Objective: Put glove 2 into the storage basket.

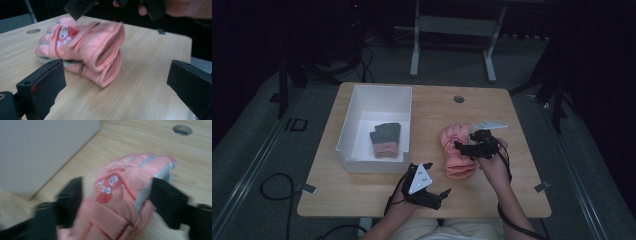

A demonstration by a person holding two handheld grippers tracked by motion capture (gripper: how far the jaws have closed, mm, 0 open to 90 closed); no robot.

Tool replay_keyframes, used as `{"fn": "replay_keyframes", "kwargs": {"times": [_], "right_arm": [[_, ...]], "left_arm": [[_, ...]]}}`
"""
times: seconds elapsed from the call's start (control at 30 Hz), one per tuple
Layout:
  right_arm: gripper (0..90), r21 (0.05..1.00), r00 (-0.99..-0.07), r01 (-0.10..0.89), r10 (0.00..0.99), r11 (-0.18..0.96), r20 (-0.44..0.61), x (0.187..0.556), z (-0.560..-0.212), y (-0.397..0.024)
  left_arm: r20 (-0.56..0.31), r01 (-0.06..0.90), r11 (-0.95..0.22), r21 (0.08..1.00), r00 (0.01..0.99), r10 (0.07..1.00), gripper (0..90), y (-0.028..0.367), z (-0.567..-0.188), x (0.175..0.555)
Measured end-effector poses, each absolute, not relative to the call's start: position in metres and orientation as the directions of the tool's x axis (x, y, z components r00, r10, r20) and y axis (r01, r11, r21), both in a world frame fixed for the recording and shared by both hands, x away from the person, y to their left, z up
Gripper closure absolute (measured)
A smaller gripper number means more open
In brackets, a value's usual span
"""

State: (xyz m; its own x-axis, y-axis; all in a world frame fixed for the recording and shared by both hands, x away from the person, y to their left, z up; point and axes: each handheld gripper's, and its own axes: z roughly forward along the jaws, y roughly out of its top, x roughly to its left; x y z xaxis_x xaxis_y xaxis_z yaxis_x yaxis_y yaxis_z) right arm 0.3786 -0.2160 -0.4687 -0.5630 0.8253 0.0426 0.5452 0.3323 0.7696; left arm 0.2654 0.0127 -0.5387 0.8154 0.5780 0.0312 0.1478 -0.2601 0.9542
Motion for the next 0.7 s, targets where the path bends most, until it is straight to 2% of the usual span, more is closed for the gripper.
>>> {"fn": "replay_keyframes", "kwargs": {"times": [0.1,0.23,0.3,0.47,0.7], "right_arm": [[13.6,0.797,-0.587,0.509,0.808,0.324,0.046,0.377,-0.465,-0.22],[13.8,0.812,-0.616,0.451,0.787,0.37,-0.017,0.375,-0.463,-0.225],[14.3,0.813,-0.652,0.44,0.758,0.382,-0.004,0.376,-0.464,-0.227],[14.0,0.804,-0.671,0.39,0.737,0.448,-0.086,0.377,-0.468,-0.235],[13.5,0.813,-0.647,0.436,0.763,0.386,-0.015,0.376,-0.46,-0.254]], "left_arm": [[0.044,0.142,-0.273,0.952,0.814,0.579,2.7,0.009,-0.523,0.267],[0.056,0.133,-0.281,0.95,0.814,0.578,2.8,0.002,-0.504,0.274],[0.059,0.131,-0.276,0.952,0.808,0.586,2.8,-0.002,-0.496,0.278],[0.014,0.18,-0.273,0.945,0.812,0.584,3.0,-0.012,-0.481,0.29],[-0.017,0.224,-0.282,0.933,0.811,0.585,5.9,-0.024,-0.47,0.318]]}}
